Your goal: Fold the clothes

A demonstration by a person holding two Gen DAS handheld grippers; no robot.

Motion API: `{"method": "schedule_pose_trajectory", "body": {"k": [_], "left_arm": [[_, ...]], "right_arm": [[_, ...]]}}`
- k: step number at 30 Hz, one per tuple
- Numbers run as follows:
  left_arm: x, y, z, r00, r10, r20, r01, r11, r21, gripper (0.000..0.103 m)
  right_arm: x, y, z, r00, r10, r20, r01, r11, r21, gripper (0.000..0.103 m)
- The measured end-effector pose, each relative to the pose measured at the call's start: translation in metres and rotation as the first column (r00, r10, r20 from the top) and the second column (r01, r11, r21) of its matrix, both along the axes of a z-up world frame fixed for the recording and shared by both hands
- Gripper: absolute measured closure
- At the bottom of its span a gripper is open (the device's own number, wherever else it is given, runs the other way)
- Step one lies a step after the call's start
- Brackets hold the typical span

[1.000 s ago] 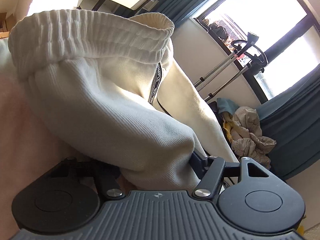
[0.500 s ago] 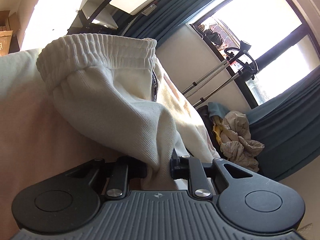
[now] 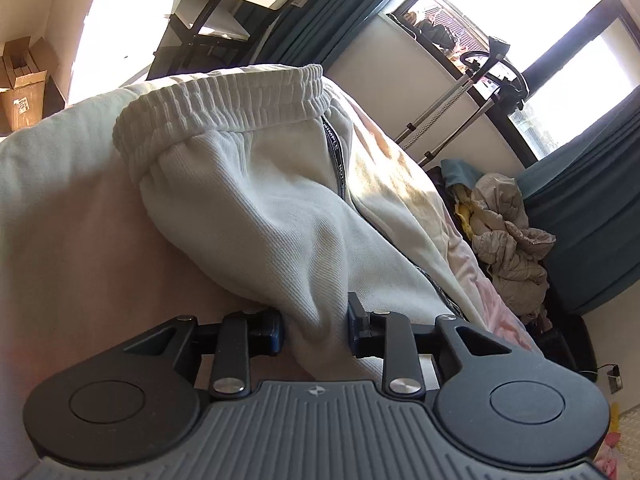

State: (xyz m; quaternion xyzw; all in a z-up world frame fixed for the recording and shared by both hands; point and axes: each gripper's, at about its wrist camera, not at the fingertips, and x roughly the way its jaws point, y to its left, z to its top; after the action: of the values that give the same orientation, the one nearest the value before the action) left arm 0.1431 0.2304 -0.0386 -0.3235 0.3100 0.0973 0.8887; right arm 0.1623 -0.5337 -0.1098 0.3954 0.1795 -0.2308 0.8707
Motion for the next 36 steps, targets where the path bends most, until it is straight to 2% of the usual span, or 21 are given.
{"method": "schedule_pose_trajectory", "body": {"k": [2, 6, 9, 11, 13, 15, 16, 17, 19, 22, 26, 31, 36], "left_arm": [[-0.006, -0.015, 0.008, 1.000, -0.017, -0.009, 0.018, 0.994, 0.104, 0.059], [-0.019, -0.062, 0.018, 0.997, -0.072, -0.031, 0.078, 0.957, 0.278, 0.034], [-0.026, -0.121, 0.016, 0.988, -0.148, -0.036, 0.150, 0.907, 0.394, 0.023], [-0.034, -0.164, 0.003, 0.976, -0.212, -0.042, 0.209, 0.876, 0.434, 0.020], [-0.040, -0.209, -0.015, 0.957, -0.283, -0.067, 0.281, 0.840, 0.465, 0.019], [-0.043, -0.244, -0.031, 0.928, -0.366, -0.060, 0.345, 0.792, 0.503, 0.019], [-0.043, -0.257, -0.038, 0.917, -0.396, -0.055, 0.364, 0.771, 0.523, 0.015], [-0.042, -0.265, -0.045, 0.912, -0.407, -0.043, 0.365, 0.762, 0.535, 0.013], [-0.040, -0.274, -0.059, 0.911, -0.412, -0.019, 0.355, 0.760, 0.545, 0.008], [-0.036, -0.275, -0.081, 0.924, -0.383, -0.018, 0.332, 0.775, 0.538, 0.000], [-0.041, -0.271, -0.090, 0.932, -0.361, -0.009, 0.311, 0.789, 0.530, 0.000], [-0.047, -0.270, -0.093, 0.929, -0.369, -0.002, 0.312, 0.783, 0.538, 0.000], [-0.042, -0.277, -0.094, 0.931, -0.366, -0.022, 0.313, 0.763, 0.566, 0.000]], "right_arm": [[0.001, 0.000, -0.006, 0.999, 0.028, -0.032, -0.029, 0.999, -0.044, 0.089], [0.001, -0.001, -0.014, 0.997, 0.047, -0.056, -0.050, 0.997, -0.060, 0.089], [0.003, 0.000, -0.013, 0.997, 0.048, -0.062, -0.053, 0.996, -0.075, 0.089], [0.004, 0.001, -0.014, 0.996, 0.052, -0.069, -0.057, 0.995, -0.085, 0.089], [0.005, 0.001, -0.015, 0.996, 0.055, -0.074, -0.062, 0.994, -0.092, 0.089], [0.005, 0.001, -0.015, 0.995, 0.060, -0.079, -0.067, 0.993, -0.099, 0.089], [0.006, 0.001, -0.016, 0.995, 0.062, -0.081, -0.070, 0.992, -0.103, 0.089], [0.006, 0.001, -0.016, 0.994, 0.064, -0.083, -0.073, 0.992, -0.106, 0.088], [0.007, 0.002, -0.018, 0.994, 0.068, -0.088, -0.078, 0.991, -0.113, 0.088], [0.008, 0.001, -0.020, 0.993, 0.072, -0.092, -0.082, 0.990, -0.113, 0.088], [0.010, 0.000, -0.022, 0.992, 0.076, -0.097, -0.087, 0.990, -0.114, 0.088], [0.011, 0.002, -0.023, 0.992, 0.078, -0.102, -0.091, 0.988, -0.124, 0.088], [0.013, 0.005, -0.025, 0.991, 0.085, -0.108, -0.099, 0.986, -0.136, 0.087]]}}
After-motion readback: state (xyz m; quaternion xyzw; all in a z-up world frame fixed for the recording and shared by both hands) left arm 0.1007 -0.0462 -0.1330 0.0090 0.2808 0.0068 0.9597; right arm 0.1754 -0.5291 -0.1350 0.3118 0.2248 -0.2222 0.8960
